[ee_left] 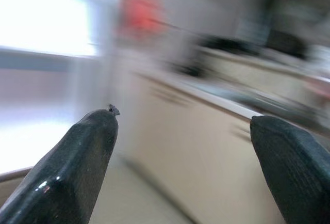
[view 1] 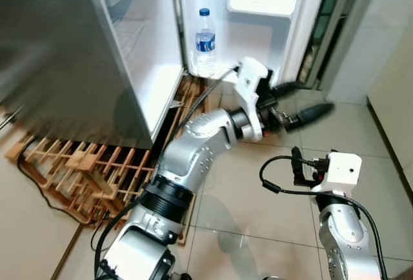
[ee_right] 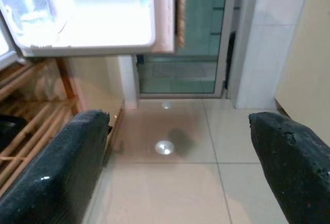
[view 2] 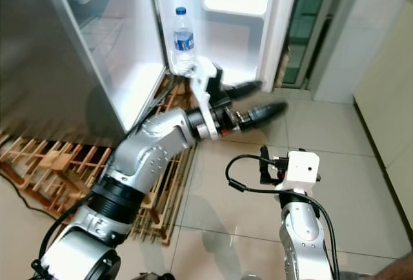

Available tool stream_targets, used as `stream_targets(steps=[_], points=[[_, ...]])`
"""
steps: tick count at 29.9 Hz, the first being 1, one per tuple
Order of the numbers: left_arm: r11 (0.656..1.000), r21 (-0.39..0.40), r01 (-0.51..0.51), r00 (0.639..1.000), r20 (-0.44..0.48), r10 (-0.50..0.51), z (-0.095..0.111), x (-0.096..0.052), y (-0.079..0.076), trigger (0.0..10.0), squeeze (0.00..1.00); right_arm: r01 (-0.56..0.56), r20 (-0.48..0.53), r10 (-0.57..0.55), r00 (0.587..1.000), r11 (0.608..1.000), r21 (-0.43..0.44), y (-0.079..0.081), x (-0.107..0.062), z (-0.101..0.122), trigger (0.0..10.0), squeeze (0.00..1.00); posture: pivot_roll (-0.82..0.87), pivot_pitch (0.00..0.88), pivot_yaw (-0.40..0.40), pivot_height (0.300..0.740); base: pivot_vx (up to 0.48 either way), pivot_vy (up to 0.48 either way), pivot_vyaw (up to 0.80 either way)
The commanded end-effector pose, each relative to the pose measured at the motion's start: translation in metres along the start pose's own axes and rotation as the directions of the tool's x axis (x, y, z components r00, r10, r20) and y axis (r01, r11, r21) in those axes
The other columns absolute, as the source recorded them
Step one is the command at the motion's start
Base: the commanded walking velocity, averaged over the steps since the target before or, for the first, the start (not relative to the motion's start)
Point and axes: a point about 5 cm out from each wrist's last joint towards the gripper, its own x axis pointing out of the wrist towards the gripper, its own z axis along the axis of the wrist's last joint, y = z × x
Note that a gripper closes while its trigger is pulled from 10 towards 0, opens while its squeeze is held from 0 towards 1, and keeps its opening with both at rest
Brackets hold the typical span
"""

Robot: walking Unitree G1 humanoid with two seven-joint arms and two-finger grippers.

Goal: Restocking fridge

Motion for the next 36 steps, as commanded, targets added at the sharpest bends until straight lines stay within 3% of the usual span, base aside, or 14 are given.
stream_targets(steps=[1,3,4,5,7,9,10,14,17,23,31,33,36], points=[[0.975,0.022,-0.22,0.974,0.054,0.219,0.009,-0.031,0.037,10.0,0.0,0.002,0.016,-0.002,1.0,1.0,-0.001,-0.002,0.003,0.007,10.0,0.24,-0.11,0.0,0.118,0.732,0.0,0.0,0.78],[0.933,0.056,-0.354,0.933,0.092,0.349,0.018,-0.059,0.059,10.0,0.0,0.002,0.017,-0.002,1.0,1.0,-0.002,-0.003,0.004,0.008,10.0,0.24,-0.09,0.0,0.102,0.732,0.0,0.0,0.77],[0.897,0.11,-0.428,0.903,0.105,0.417,0.02,-0.083,0.067,10.0,0.0,-0.009,0.02,0.01,1.0,1.0,-0.006,-0.003,0.007,0.009,10.0,0.25,-0.07,0.0,0.09,0.732,0.0,0.281,0.73],[0.897,0.11,-0.428,0.903,0.105,0.417,0.02,-0.083,0.067,10.0,0.0,-0.009,0.02,0.01,1.0,1.0,-0.006,-0.003,0.007,0.009,10.0,0.25,-0.07,0.0,0.09,0.732,0.0,0.281,0.73],[0.831,0.162,-0.532,0.847,0.109,0.521,0.021,-0.121,0.074,10.0,0.0,-0.038,0.028,0.038,0.999,0.999,-0.01,0.0,0.012,0.012,10.0,0.25,-0.04,0.0,0.077,0.732,0.0,0.467,0.73],[0.768,0.184,-0.614,0.788,0.097,0.608,0.017,-0.144,0.077,10.0,0.0,-0.064,0.031,0.064,0.997,0.998,-0.003,0.004,0.019,0.014,10.0,0.25,-0.01,0.0,0.052,0.732,0.0,0.465,0.73],[0.768,0.184,-0.614,0.788,0.097,0.608,0.017,-0.144,0.077,10.0,0.0,-0.064,0.031,0.064,0.997,0.998,-0.003,0.004,0.019,0.014,10.0,0.25,-0.01,0.0,0.052,0.732,0.0,0.465,0.73],[0.708,0.184,-0.681,0.729,0.086,0.679,0.012,-0.15,0.085,10.0,0.0,-0.092,0.035,0.091,0.995,0.996,0.011,0.01,0.028,0.016,10.0,0.25,0.02,0.0,0.031,0.732,0.0,0.467,0.72],[0.716,0.19,-0.672,0.732,0.025,0.681,0.001,-0.144,0.083,10.0,0.0,-0.107,0.041,0.106,0.994,0.994,0.023,0.016,0.033,0.018,10.0,0.25,0.03,0.0,0.029,0.732,0.0,0.469,0.71],[0.698,0.331,-0.634,0.741,0.003,0.672,-0.002,-0.142,0.077,10.0,0.0,-0.121,0.048,0.119,0.992,0.992,0.037,0.022,0.036,0.017,10.0,0.3,0.03,0.0,0.039,0.732,0.0,0.0,0.71],[0.712,0.287,-0.641,0.749,0.027,0.663,-0.007,-0.133,0.069,10.0,0.0,-0.13,0.047,0.128,0.991,0.99,0.049,0.023,0.033,0.015,10.0,0.39,0.0,0.0,0.045,0.732,0.116,0.0,0.69],[0.685,0.195,-0.702,0.7,0.014,0.714,-0.01,-0.132,0.07,9.6,0.0,-0.137,0.052,0.134,0.99,0.989,0.049,0.024,0.034,0.016,10.0,0.4,0.0,0.0,0.042,0.732,0.456,0.0,0.68],[0.672,0.184,-0.717,0.687,0.022,0.727,-0.006,-0.13,0.072,10.0,0.0,-0.143,0.057,0.14,0.988,0.988,0.049,0.025,0.034,0.018,10.0,0.41,0.0,0.0,0.036,0.732,0.461,0.0,0.68]])
